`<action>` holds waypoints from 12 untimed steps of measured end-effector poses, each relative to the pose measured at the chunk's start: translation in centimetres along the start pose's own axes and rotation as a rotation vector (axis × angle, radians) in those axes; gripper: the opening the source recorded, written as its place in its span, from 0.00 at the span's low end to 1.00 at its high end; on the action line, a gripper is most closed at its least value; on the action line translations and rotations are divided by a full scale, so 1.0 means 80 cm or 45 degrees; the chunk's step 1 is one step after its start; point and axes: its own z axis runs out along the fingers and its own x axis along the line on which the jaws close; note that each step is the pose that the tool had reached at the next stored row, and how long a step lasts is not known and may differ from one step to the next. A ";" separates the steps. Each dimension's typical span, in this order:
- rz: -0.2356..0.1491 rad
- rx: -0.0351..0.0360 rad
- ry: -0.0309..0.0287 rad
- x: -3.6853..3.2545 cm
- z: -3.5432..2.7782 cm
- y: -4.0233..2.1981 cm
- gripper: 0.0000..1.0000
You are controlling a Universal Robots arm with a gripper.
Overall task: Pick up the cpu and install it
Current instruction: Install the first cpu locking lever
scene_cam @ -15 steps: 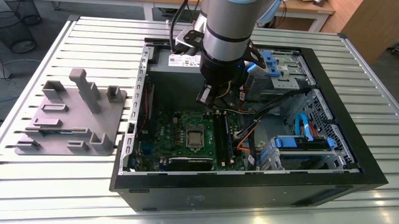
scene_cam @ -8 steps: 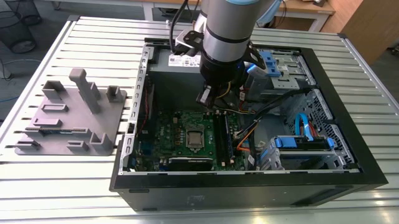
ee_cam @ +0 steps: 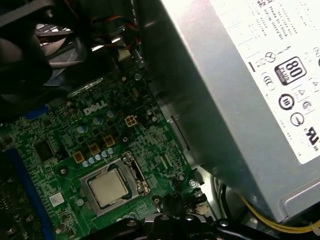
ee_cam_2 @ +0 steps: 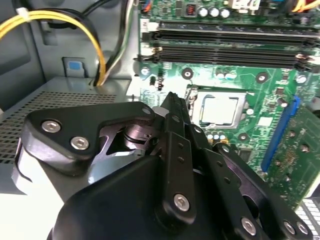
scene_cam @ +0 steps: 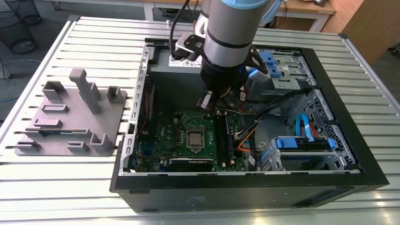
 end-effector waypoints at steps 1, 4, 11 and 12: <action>0.000 0.0000 0.0000 0.0023 -0.0002 -0.0012 0.11; -0.001 0.0000 0.0000 0.0101 -0.0007 -0.0054 0.11; -0.001 -0.0001 -0.0001 0.0163 -0.0011 -0.0085 0.11; -0.001 0.0000 0.0000 0.0164 -0.0011 -0.0085 0.11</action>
